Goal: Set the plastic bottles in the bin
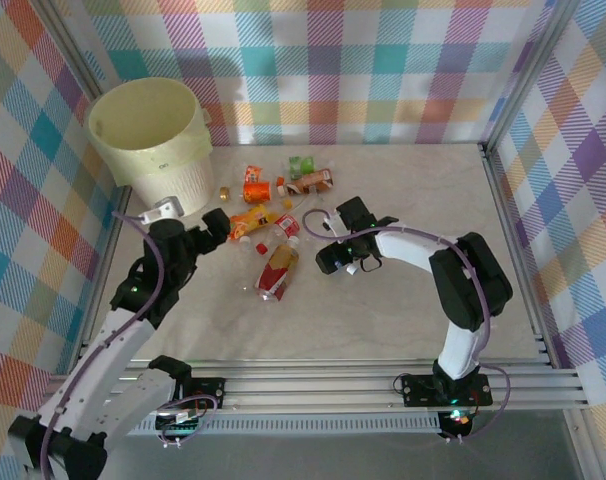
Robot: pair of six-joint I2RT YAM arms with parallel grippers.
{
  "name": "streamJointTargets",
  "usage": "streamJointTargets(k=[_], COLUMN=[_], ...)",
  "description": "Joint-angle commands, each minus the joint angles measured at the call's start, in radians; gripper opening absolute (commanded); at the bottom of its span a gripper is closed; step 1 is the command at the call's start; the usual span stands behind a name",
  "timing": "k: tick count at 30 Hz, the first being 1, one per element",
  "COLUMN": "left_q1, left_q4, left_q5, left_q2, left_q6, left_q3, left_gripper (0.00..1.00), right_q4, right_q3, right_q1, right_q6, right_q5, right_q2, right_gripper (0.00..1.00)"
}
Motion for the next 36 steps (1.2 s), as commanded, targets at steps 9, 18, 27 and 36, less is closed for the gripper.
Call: streamJointTargets(k=[9, 18, 27, 36], left_q1=[-0.172, -0.203, -0.206, -0.227], left_q4=[0.039, 0.045, 0.142, 0.124], left_q5=[-0.175, -0.217, -0.178, -0.136], left_q2=[0.224, 0.29, 0.28, 0.336], left_q6=[-0.041, -0.063, -0.045, -0.047], left_q3=[0.115, 0.143, 0.091, 0.123], left_gripper=[1.0, 1.0, 1.0, 1.0], right_q4=[0.019, 0.041, 0.107, 0.169], right_q3=[-0.009, -0.037, -0.094, -0.17], right_q1=[0.001, 0.003, 0.005, 0.019], right_q6=[0.076, 0.109, 0.133, 0.16], right_q5=[-0.041, -0.07, -0.03, -0.004], right_q2=[0.022, 0.009, -0.055, -0.199], right_gripper=[0.91, 0.76, 0.59, 0.45])
